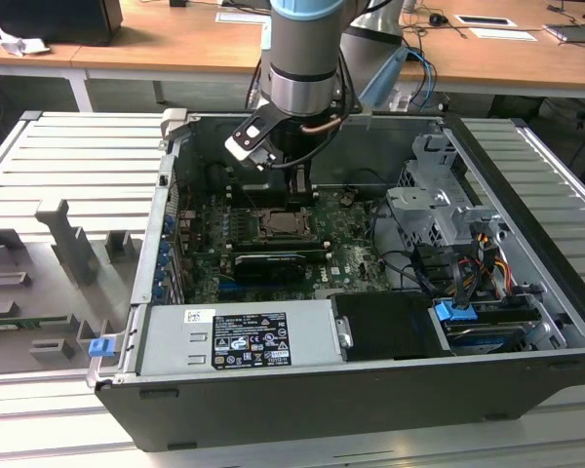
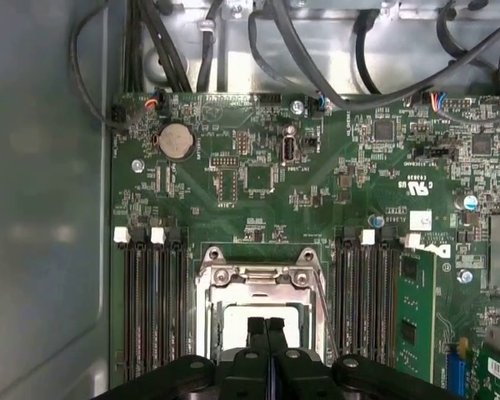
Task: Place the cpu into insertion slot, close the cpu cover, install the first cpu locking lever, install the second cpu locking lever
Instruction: 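Close the cpu cover, then install the first cpu locking lever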
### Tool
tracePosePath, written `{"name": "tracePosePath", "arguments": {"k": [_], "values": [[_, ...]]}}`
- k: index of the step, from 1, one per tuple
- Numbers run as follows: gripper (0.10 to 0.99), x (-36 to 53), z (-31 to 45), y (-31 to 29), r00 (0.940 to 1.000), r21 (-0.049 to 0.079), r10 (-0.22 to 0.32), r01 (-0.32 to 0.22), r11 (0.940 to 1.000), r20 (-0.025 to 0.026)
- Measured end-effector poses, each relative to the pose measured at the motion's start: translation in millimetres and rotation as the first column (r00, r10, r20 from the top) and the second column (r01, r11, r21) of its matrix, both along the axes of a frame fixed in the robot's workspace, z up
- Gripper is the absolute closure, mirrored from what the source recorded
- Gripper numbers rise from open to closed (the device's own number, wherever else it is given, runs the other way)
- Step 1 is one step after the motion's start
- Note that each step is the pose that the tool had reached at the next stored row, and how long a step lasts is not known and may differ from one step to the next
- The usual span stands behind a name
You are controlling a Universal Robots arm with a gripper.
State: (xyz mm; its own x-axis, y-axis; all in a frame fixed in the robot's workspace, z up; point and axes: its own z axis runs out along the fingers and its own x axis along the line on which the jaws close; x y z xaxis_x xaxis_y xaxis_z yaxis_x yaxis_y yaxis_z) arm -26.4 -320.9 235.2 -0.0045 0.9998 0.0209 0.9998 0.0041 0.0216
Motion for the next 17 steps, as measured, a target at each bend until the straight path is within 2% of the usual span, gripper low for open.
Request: {"name": "tracePosePath", "arguments": {"k": [8, 11, 16, 17], "values": [[0.980, -11.2, 0.0, 0.1, 1.0000, 0.000, 0.007, -0.007, 1.0000, 0.0000], [0.980, -12.8, 0.5, 0.1, 1.0000, -0.001, 0.007, -0.007, 1.0000, -0.0002], [0.980, -12.9, 12.8, 0.1, 1.0000, -0.001, 0.007, -0.007, 1.0000, 0.0000], [0.980, -12.9, 17.2, 0.1, 1.0000, -0.001, 0.007, -0.007, 1.0000, 0.0000]]}}
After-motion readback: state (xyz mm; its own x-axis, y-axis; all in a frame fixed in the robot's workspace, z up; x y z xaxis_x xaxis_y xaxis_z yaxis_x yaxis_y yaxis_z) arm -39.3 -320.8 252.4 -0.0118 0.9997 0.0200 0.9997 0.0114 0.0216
